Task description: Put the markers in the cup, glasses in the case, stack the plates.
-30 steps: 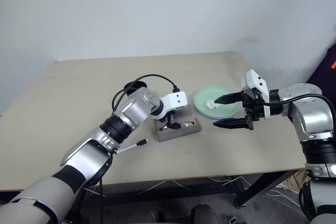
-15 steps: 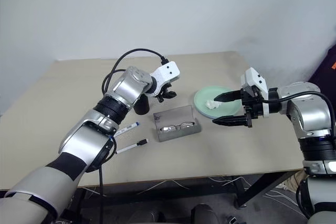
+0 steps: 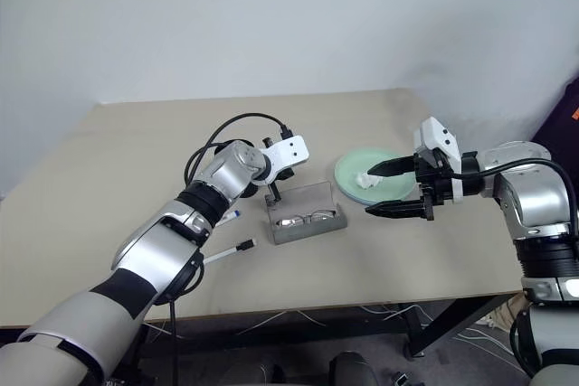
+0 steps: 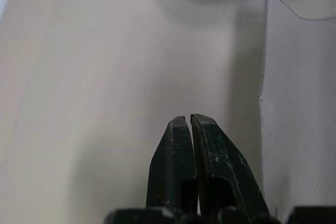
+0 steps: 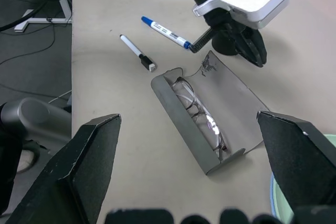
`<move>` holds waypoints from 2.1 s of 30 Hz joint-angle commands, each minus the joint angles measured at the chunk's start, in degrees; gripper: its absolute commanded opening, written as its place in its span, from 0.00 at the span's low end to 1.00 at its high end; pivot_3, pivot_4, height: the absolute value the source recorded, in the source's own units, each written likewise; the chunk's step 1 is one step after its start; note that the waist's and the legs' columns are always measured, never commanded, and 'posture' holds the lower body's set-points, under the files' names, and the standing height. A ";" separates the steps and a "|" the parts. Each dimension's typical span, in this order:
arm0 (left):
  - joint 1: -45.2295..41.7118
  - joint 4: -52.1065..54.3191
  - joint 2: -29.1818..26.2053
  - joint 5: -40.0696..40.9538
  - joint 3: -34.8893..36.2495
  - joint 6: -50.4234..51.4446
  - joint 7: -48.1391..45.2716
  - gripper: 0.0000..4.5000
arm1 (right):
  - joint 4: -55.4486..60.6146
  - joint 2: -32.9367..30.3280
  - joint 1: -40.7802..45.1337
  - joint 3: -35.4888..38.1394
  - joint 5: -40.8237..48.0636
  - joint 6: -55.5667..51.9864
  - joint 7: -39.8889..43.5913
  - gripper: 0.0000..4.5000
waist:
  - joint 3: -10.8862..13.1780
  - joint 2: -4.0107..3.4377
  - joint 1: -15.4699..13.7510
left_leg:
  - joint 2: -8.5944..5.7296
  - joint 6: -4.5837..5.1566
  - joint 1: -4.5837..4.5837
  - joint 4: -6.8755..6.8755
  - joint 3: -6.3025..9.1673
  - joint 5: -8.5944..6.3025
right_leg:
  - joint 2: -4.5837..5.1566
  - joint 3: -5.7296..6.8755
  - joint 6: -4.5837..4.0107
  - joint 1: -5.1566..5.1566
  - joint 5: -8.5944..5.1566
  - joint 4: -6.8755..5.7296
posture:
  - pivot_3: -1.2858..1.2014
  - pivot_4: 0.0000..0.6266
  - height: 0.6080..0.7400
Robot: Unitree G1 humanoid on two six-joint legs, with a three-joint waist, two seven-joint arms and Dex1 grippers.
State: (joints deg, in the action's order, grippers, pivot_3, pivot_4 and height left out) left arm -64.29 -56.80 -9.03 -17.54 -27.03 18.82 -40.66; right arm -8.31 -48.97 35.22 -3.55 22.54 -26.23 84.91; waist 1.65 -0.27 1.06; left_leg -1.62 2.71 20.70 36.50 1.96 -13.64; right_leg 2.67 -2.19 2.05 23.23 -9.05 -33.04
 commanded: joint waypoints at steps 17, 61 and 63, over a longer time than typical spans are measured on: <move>11.86 33.02 -4.31 -2.99 -4.58 10.05 -14.56 0.01 | 2.77 -2.50 -2.12 3.82 1.68 -1.18 -2.13 1.00 | -0.02 -0.01 0.09 | 0.04 0.00 -0.02 0.02 -0.02 0.00 | 0.00 -0.02 -0.02 -0.01 -0.01 -0.02 | 0.52 0.00 0.94; 19.81 51.60 -34.35 15.31 9.51 24.34 -28.74 0.51 | -2.08 1.45 4.09 -0.20 -0.18 0.76 -1.21 1.00 | -0.04 -0.03 0.07 | 0.16 0.01 -0.06 0.05 0.03 0.01 | -0.02 -0.03 -0.12 -0.01 -0.07 -0.06 | 0.52 0.00 0.94; 19.04 49.25 -34.63 15.62 9.28 23.86 -28.92 0.67 | -2.13 1.64 4.20 -0.26 -0.25 0.77 -1.17 1.00 | -0.04 -0.02 0.15 | 0.14 0.01 -0.08 0.06 0.00 0.01 | -0.02 -0.03 -0.12 -0.01 -0.07 -0.06 | 0.52 0.00 0.94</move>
State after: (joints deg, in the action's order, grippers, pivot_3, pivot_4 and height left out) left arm -43.03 -6.68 -42.83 -2.39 -19.32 43.49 -69.29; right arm -10.62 -47.48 37.62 -4.56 21.98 -26.16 83.66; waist 1.62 -0.29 1.21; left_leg -1.50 2.73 20.62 36.56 1.95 -13.63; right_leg 2.64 -2.21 1.93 23.22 -9.12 -33.11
